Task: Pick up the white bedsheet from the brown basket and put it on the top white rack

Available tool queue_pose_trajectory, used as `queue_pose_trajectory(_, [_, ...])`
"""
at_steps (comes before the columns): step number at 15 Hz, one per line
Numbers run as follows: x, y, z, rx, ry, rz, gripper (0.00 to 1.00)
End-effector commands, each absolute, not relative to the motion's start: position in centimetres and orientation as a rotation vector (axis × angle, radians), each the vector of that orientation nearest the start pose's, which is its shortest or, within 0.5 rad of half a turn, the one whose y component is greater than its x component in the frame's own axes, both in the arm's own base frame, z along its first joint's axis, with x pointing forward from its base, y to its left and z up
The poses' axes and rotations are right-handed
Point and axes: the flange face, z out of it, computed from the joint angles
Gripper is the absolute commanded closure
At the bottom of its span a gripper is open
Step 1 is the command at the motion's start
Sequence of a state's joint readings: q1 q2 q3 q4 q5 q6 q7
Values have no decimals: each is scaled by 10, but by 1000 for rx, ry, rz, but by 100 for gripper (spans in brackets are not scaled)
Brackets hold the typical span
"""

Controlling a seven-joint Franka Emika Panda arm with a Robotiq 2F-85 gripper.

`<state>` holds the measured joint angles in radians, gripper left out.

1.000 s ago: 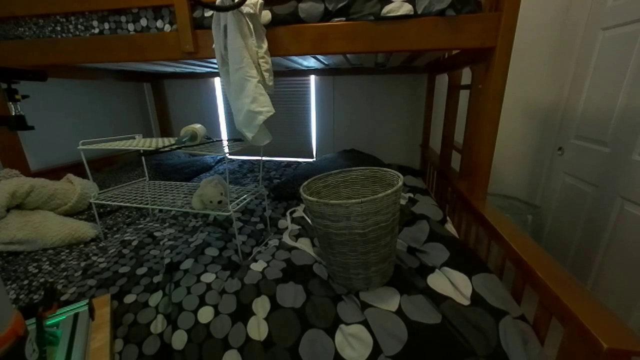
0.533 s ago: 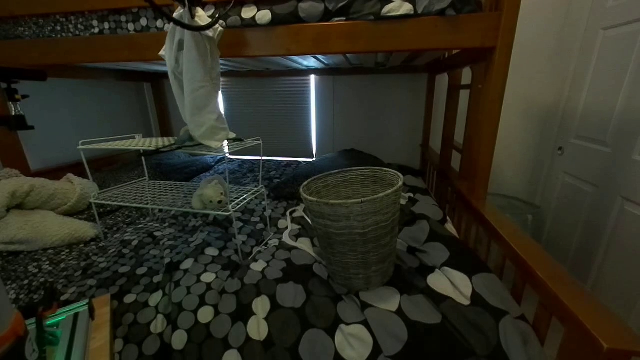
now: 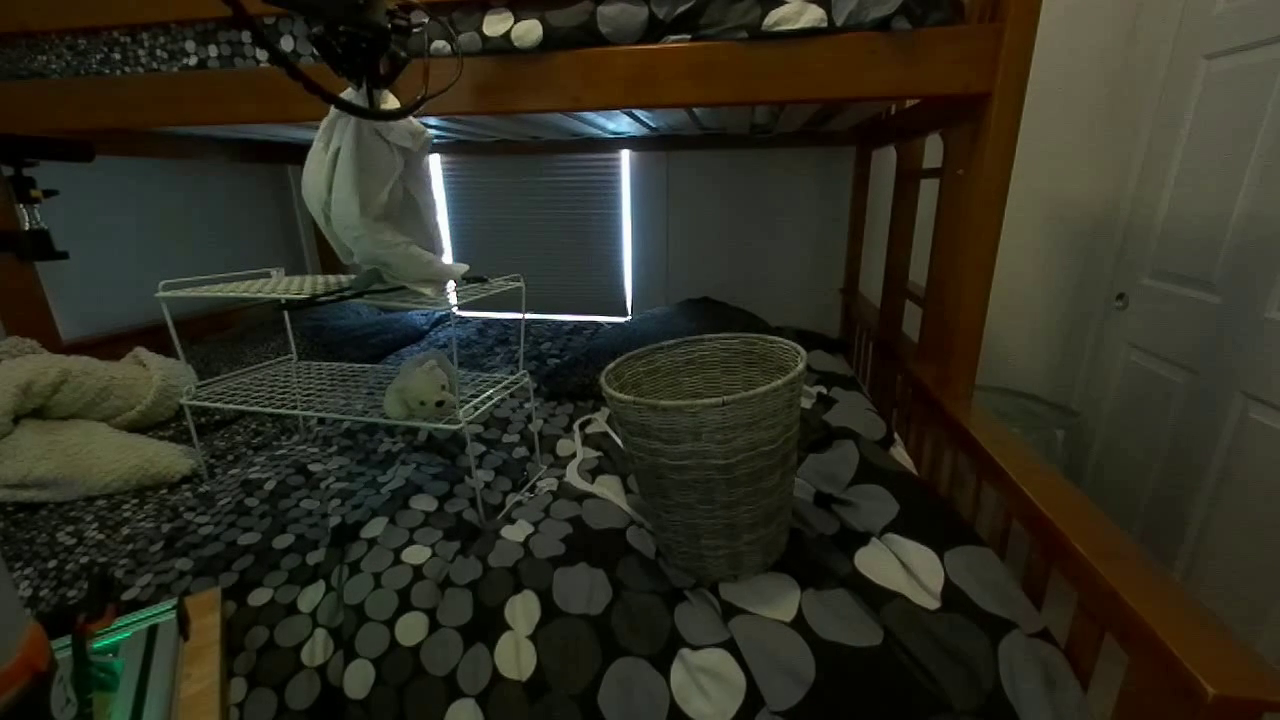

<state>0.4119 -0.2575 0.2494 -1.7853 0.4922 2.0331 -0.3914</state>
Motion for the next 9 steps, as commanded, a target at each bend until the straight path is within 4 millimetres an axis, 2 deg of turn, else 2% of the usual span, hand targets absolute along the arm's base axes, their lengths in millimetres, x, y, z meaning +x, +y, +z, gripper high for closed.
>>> queue_pose_trajectory(1, [380,346,664,-2400,-1201,-542,98])
queue_pose_trajectory(6, [406,339,622,-2558,-1258,-566,98])
queue_pose_trajectory(9, [425,340,607,-2624,-1267,-615,98])
